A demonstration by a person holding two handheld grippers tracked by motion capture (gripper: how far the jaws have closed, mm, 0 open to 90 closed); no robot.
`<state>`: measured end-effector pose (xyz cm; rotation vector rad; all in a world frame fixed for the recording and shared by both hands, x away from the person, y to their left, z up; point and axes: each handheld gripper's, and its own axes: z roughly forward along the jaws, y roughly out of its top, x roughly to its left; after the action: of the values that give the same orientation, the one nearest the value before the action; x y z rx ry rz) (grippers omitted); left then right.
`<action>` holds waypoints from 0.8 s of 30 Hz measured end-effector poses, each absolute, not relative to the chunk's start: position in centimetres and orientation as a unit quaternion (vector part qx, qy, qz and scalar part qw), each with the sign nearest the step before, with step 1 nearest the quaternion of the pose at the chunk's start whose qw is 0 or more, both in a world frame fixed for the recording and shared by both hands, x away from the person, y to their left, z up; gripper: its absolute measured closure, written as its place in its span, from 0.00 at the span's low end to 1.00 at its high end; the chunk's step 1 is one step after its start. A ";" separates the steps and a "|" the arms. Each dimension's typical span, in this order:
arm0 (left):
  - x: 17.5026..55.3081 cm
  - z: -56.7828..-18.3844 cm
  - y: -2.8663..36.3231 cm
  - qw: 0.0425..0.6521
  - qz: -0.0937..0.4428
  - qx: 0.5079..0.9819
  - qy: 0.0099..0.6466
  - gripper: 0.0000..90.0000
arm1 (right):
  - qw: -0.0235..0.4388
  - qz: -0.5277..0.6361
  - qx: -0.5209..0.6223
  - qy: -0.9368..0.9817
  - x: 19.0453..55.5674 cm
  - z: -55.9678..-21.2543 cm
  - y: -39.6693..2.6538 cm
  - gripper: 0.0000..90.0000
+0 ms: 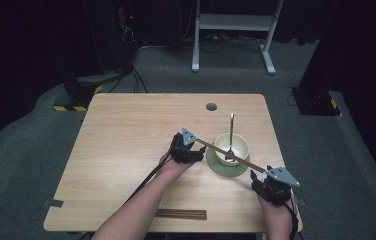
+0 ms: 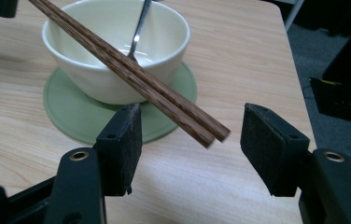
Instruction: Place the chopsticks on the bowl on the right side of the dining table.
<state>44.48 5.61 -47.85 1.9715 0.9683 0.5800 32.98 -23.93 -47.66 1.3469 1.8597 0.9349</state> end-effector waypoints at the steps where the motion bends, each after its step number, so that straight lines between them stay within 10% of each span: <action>1: 44.5 -47.9 5.5 0.423 0.230 0.786 0.387 0.35 | 0.324 0.357 0.516 0.708 32.9 -47.7 -24.0 0.43; 24: 44.2 -48.3 5.3 0.436 0.231 0.774 0.397 0.38 | 0.312 0.349 0.541 0.699 34.9 -48.2 -24.4 0.50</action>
<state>44.23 5.31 -48.26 1.9252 0.9870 0.5754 34.87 -24.43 -48.18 1.4277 1.8437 0.9208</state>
